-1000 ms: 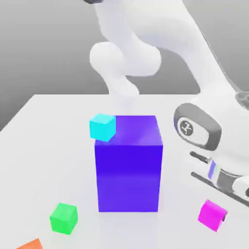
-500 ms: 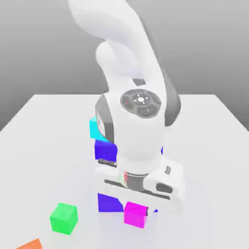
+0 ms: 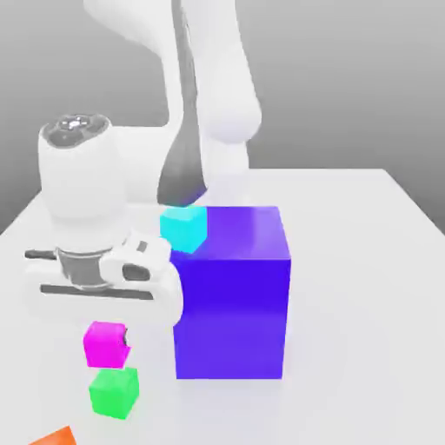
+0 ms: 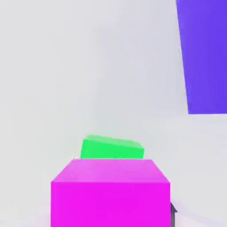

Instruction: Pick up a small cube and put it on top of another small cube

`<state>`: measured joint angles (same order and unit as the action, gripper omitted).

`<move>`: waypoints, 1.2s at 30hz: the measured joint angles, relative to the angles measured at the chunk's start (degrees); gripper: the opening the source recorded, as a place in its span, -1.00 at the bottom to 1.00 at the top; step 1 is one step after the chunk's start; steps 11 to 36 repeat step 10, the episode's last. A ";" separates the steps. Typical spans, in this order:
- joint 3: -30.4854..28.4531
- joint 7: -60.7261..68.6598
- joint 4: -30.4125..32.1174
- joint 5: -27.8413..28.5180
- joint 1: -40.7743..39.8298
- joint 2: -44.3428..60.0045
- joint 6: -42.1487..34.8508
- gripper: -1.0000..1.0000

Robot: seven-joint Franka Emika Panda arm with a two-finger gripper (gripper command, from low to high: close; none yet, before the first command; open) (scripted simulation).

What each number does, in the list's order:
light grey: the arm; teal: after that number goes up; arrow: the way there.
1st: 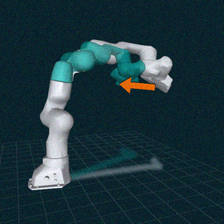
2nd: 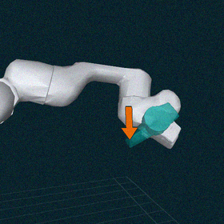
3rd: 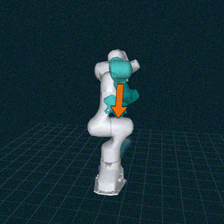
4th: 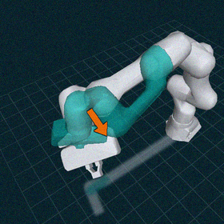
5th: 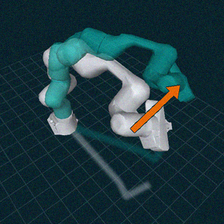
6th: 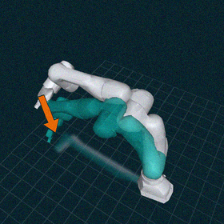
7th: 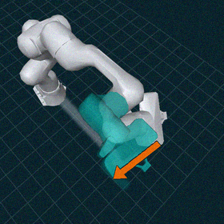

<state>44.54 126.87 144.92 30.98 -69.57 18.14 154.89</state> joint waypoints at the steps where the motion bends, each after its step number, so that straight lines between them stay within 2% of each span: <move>1: -1.89 -1.49 -0.25 2.16 1.44 1.29 0.79 1.00; 7: -2.85 -2.25 -0.37 3.24 2.18 1.93 1.17 1.00; 8: -1.58 -1.23 -0.17 1.81 1.18 1.07 0.66 1.00; 10: 3.68 3.77 0.64 -5.18 -2.79 -3.02 -1.39 1.00; 36: 3.68 3.77 0.64 -5.18 -2.79 -3.02 -1.39 1.00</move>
